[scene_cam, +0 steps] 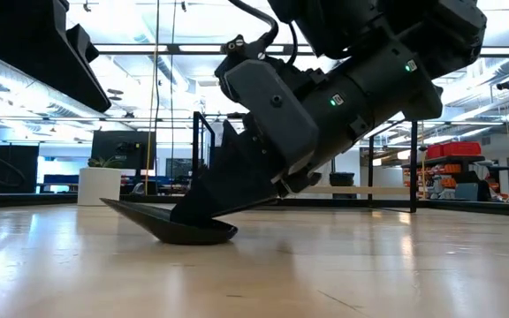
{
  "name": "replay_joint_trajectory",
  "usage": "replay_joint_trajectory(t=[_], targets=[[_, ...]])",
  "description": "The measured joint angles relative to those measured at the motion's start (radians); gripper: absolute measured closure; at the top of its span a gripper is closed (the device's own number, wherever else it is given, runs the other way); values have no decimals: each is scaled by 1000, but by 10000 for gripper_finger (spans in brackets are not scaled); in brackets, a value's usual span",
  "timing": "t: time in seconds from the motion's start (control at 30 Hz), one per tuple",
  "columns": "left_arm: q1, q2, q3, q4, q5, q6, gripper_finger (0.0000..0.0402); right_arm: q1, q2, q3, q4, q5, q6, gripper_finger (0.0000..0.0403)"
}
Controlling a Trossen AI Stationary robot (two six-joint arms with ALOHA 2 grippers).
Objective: Pick & Place Mini shaped plates
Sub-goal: Stack the black teardrop shaped bowl on top of the other black teardrop shaped bowl on the shelf
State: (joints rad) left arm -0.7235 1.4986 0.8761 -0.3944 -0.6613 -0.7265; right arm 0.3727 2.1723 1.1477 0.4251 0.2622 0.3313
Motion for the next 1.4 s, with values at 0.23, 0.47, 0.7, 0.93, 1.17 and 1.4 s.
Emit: replay_joint_trajectory(t=[0.23,0.47,0.7,0.93,1.17,1.4], targets=[[-1,0,0,-1,0,-1,346,13,0,0,0,12,-8,397],[-21,0,0,-3,1,-16,346,31,-70,0,-108,152,73,399],[-59,0,0,-9,-104,-54,346,24,-302,-1,-437,396,191,400],[-71,0,0,-4,-259,-79,346,-153,-597,0,-710,602,285,401],[-70,0,0,-2,-336,-108,346,-465,-616,0,-704,490,255,402],[-70,18,0,5,-344,-127,346,-637,-588,0,-950,471,379,402]])
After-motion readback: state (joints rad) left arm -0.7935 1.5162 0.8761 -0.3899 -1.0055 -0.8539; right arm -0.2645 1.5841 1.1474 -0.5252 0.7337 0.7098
